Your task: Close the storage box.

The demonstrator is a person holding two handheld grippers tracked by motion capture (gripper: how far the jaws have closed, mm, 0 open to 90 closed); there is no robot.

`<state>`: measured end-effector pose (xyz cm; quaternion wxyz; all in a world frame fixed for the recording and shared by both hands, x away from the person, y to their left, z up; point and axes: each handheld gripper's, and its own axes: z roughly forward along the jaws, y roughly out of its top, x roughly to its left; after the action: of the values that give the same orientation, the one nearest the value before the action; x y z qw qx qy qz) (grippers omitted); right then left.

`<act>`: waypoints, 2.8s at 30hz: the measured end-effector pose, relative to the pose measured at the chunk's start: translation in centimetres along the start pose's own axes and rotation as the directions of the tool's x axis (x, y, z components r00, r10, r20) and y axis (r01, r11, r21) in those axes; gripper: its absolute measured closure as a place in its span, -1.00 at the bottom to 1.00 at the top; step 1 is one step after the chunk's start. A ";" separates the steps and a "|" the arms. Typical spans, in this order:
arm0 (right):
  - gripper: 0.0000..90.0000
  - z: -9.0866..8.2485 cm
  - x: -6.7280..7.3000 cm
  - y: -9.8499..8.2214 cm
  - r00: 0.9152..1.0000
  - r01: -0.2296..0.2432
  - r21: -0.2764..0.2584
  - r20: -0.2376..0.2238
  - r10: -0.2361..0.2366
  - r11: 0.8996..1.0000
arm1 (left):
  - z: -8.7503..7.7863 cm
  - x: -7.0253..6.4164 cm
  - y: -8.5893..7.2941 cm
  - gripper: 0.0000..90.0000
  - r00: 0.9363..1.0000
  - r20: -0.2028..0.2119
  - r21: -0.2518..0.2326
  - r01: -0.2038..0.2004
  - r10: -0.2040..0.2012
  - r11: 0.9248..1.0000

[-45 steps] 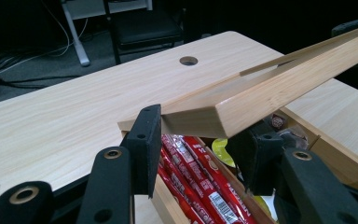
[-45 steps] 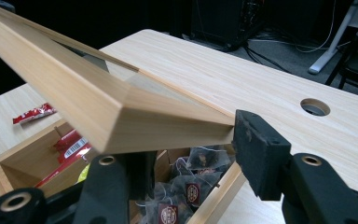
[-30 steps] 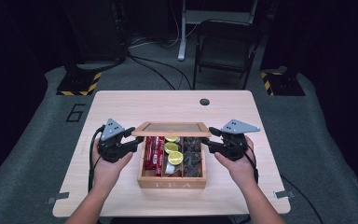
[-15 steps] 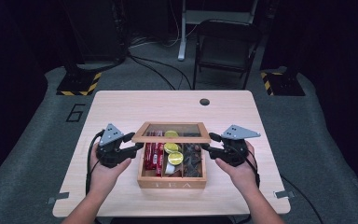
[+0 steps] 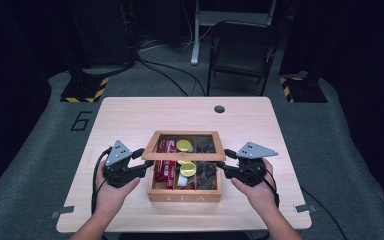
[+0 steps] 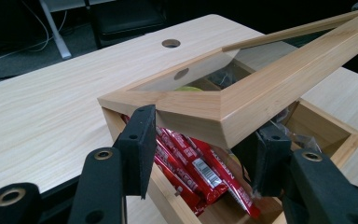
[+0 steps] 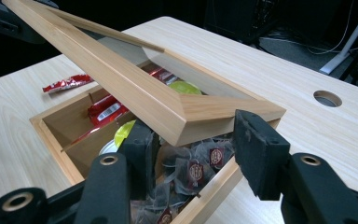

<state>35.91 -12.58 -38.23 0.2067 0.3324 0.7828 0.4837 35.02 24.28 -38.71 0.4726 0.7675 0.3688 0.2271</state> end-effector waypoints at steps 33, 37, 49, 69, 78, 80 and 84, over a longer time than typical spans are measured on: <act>0.12 0.0 2.2 -4.9 1.000 0.012 0.091 -0.015 -0.011 0.996 | 0.4 -1.6 -5.3 0.11 0.999 0.027 0.074 -0.021 0.019 0.997; 0.12 0.1 2.2 -5.4 1.000 0.015 0.093 -0.016 -0.013 0.996 | 0.4 -1.7 -5.7 0.11 0.999 0.024 0.064 -0.025 0.023 0.998; 0.12 0.5 2.5 -6.7 1.000 -0.004 0.098 -0.023 0.006 0.995 | 0.4 -1.9 -6.9 0.10 0.998 0.057 0.085 -0.020 0.015 0.996; 0.04 1.4 2.8 -7.9 0.999 0.003 0.175 -0.049 0.006 0.985 | 1.3 -2.4 -7.7 -0.01 0.997 0.081 0.171 -0.020 0.006 0.985; 0.00 1.8 2.8 -8.2 0.998 0.015 0.211 -0.057 -0.003 0.977 | 1.7 -2.5 -8.0 -0.16 0.996 0.085 0.195 -0.010 -0.006 0.981; 0.00 1.8 2.7 -8.3 0.998 0.018 0.218 -0.066 -0.004 0.976 | 1.8 -2.5 -8.1 -0.16 0.996 0.084 0.201 -0.014 -0.003 0.980; -0.02 1.9 2.7 -8.3 0.997 0.017 0.222 -0.071 -0.001 0.975 | 1.9 -2.5 -8.1 -0.17 0.996 0.085 0.213 -0.021 0.003 0.977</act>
<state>32.63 -12.08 -46.50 0.1427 0.3327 0.8402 0.4037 31.86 23.54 -46.82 0.4013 0.8249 0.3662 0.1563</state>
